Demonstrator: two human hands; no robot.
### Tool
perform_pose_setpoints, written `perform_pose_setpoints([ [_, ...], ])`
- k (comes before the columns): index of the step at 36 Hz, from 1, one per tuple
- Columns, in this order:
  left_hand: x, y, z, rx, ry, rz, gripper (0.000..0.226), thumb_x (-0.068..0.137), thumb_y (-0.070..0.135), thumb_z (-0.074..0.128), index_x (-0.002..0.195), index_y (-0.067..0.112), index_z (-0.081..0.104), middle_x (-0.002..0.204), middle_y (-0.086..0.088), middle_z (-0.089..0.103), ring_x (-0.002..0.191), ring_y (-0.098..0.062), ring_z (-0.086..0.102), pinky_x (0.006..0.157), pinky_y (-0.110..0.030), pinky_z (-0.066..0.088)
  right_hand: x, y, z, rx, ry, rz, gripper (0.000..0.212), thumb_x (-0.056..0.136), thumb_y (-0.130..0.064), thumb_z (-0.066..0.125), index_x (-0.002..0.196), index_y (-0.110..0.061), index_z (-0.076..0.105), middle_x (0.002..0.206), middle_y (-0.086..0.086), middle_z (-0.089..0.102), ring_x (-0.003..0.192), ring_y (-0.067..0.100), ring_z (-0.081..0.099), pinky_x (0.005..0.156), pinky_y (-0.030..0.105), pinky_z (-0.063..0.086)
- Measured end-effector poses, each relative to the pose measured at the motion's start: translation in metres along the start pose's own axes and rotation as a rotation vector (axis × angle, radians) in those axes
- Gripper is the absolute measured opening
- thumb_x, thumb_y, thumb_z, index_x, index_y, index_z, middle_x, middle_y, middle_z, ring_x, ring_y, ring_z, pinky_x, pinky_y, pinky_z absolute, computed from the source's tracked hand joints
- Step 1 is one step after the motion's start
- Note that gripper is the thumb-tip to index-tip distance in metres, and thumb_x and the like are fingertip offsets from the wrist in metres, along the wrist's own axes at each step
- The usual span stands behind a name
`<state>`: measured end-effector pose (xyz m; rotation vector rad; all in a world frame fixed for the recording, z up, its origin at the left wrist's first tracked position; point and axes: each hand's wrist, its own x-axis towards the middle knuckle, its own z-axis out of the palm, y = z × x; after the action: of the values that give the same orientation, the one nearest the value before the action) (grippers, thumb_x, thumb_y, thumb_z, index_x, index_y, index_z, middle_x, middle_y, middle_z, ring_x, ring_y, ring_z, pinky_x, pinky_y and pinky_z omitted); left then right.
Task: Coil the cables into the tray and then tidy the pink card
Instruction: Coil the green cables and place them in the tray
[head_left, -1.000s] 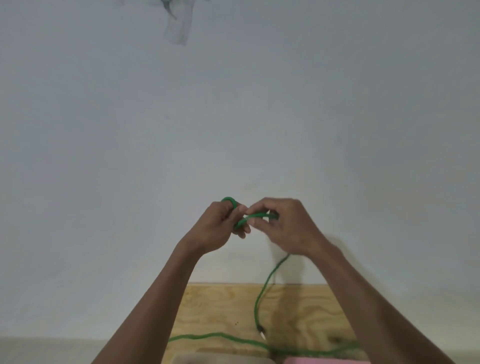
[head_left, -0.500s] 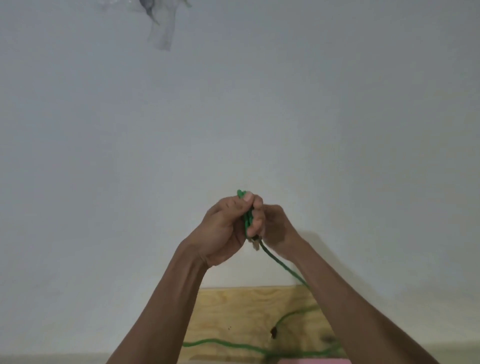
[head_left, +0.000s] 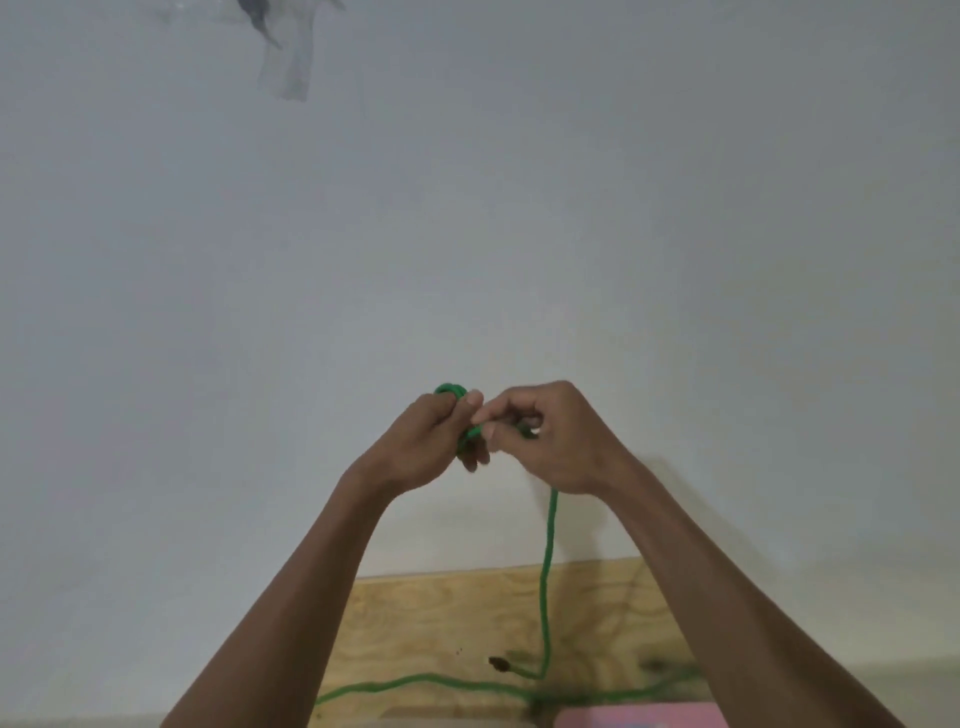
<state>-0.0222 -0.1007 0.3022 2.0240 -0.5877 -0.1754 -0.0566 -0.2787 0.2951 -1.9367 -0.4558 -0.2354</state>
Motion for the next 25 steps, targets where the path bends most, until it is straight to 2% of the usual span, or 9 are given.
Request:
perform_pose_setpoints([
  [2,-0.006,0.001,0.006,-0.172,-0.07,-0.064,0.06,0.109,0.045,0.026,0.085,0.002,0.061,0.067,-0.015,0.064,0.062,-0.025,0.056,0.057,-0.032,0.044,0.009,-0.007,-0.009,0.034,0.004,-0.05,0.005,0.086,-0.009,0.074,0.089,-0.012,0.074,0.075,0.002,0.075,0.075,0.018,0.073,0.082,0.031,0.058],
  [6,-0.015,0.009,0.013,-0.556,-0.16,-0.164,0.071,0.103,0.06,0.022,0.083,0.004,0.06,0.055,-0.012,0.051,0.049,-0.022,0.045,0.061,-0.035,0.043,0.024,-0.007,-0.021,0.142,0.042,-0.051,0.017,0.073,-0.008,0.086,0.081,-0.006,0.072,0.073,0.001,0.071,0.069,0.012,0.067,0.07,0.025,0.054],
  [9,-0.019,0.021,0.018,-0.694,-0.202,-0.161,0.059,0.106,0.051,0.031,0.08,0.006,0.059,0.051,-0.009,0.046,0.047,-0.021,0.037,0.06,-0.034,0.045,0.027,-0.003,-0.018,0.26,0.071,-0.033,0.012,0.077,-0.006,0.083,0.08,-0.002,0.072,0.074,0.008,0.071,0.062,0.013,0.06,0.058,0.025,0.045],
  [11,-0.019,0.026,0.019,-0.762,-0.219,-0.117,0.048,0.105,0.043,0.038,0.081,0.007,0.058,0.051,-0.007,0.047,0.048,-0.02,0.037,0.061,-0.033,0.046,0.027,0.003,-0.015,0.354,0.1,-0.009,0.009,0.085,-0.008,0.076,0.083,0.0,0.071,0.075,0.019,0.07,0.06,0.023,0.054,0.054,0.032,0.038],
  [15,-0.015,0.033,0.02,-0.876,-0.265,0.034,0.038,0.106,0.033,0.038,0.083,0.009,0.057,0.054,-0.005,0.047,0.051,-0.017,0.043,0.064,-0.033,0.048,0.019,0.013,-0.005,0.486,0.064,0.067,0.03,0.09,-0.028,0.07,0.095,0.001,0.07,0.065,0.017,0.065,0.061,0.034,0.05,0.055,0.044,0.04],
  [17,-0.01,0.038,0.018,-0.887,-0.232,0.075,0.036,0.106,0.033,0.04,0.083,0.01,0.057,0.055,-0.006,0.046,0.051,-0.017,0.047,0.064,-0.033,0.048,0.01,0.016,0.002,0.487,0.059,0.08,0.019,0.088,-0.034,0.068,0.086,-0.015,0.073,0.066,0.025,0.062,0.059,0.032,0.048,0.055,0.046,0.038],
  [18,-0.008,0.04,0.018,-0.879,-0.201,0.097,0.034,0.106,0.032,0.041,0.084,0.011,0.057,0.056,-0.006,0.047,0.052,-0.017,0.049,0.063,-0.034,0.046,0.005,0.017,0.005,0.46,0.065,0.096,0.017,0.092,-0.028,0.062,0.079,-0.024,0.073,0.064,0.018,0.063,0.058,0.029,0.046,0.054,0.043,0.037],
  [21,0.003,0.046,0.014,-0.86,-0.079,0.137,0.029,0.106,0.03,0.044,0.087,0.011,0.056,0.06,-0.005,0.051,0.054,-0.016,0.05,0.068,-0.036,0.042,-0.006,0.02,0.017,0.344,0.056,0.159,0.044,0.103,-0.018,0.05,0.065,-0.029,0.069,0.062,0.001,0.064,0.051,0.017,0.046,0.05,0.029,0.04],
  [25,0.019,0.038,0.008,-0.741,0.069,0.151,0.025,0.102,0.028,0.05,0.087,0.011,0.059,0.065,-0.003,0.055,0.057,-0.016,0.048,0.072,-0.031,0.049,-0.018,0.018,0.027,0.307,-0.007,0.213,0.02,0.102,-0.024,0.054,0.093,-0.023,0.072,0.066,0.002,0.061,0.048,0.012,0.044,0.05,0.024,0.041],
])
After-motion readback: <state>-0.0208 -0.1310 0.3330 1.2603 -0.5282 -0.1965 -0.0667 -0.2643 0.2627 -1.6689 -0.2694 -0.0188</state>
